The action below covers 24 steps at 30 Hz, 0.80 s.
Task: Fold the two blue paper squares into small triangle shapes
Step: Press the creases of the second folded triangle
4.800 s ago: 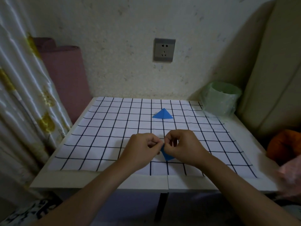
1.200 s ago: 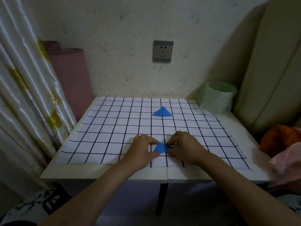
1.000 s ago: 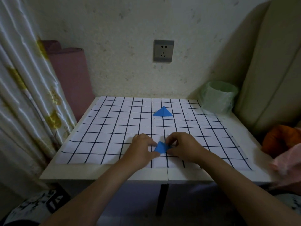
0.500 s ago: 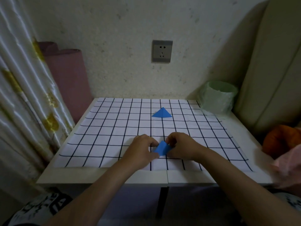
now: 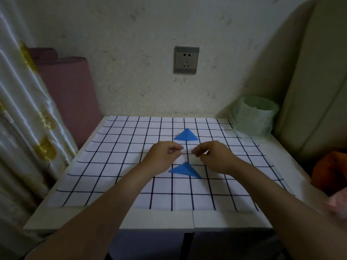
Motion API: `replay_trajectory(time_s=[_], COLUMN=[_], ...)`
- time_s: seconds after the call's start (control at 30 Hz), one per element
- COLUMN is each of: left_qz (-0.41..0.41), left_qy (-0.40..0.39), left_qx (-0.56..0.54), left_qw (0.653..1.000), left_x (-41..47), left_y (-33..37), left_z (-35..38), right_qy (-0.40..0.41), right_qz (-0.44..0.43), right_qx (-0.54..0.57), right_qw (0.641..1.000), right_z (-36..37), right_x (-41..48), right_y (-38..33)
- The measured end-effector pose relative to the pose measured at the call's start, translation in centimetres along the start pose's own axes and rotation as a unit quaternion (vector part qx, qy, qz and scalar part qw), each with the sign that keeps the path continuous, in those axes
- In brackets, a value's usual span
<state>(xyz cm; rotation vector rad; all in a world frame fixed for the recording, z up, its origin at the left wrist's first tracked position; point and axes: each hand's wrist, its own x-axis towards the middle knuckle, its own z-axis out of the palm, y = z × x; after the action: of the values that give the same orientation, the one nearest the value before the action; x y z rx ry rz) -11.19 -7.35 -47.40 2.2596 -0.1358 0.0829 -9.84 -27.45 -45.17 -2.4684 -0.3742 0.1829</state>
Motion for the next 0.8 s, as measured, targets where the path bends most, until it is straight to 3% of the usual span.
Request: replay_trajectory(time_s=[0.1,0.2,0.3,0.8], left_qz=[-0.014,0.035,0.065,0.053], left_qy=[-0.097,-0.135,-0.116,0.005], left_qx=[0.051,0.137,0.173,0.136], left_qw=[0.994,0.981,0.976,0.989], left_x=[0.0,-0.4,-0.4,4.0], left_y=[-0.4,-0.7,-0.9,-0.9], left_z=[-0.3,-0.7,-0.9,1.1], right_qy=[-0.081,-0.1,-0.086,0.019], right_qz=[0.009,0.0,-0.003,0.037], right_qx=[-0.035,-0.086,-0.085,-0.092], right_qw=[0.996,0.991,0.993,0.995], right_z=[0.4,1.3,1.6,0.9], right_x=[0.2,0.3,0.5,5.3], right_y=[0.7,0.9,0.8,2.5])
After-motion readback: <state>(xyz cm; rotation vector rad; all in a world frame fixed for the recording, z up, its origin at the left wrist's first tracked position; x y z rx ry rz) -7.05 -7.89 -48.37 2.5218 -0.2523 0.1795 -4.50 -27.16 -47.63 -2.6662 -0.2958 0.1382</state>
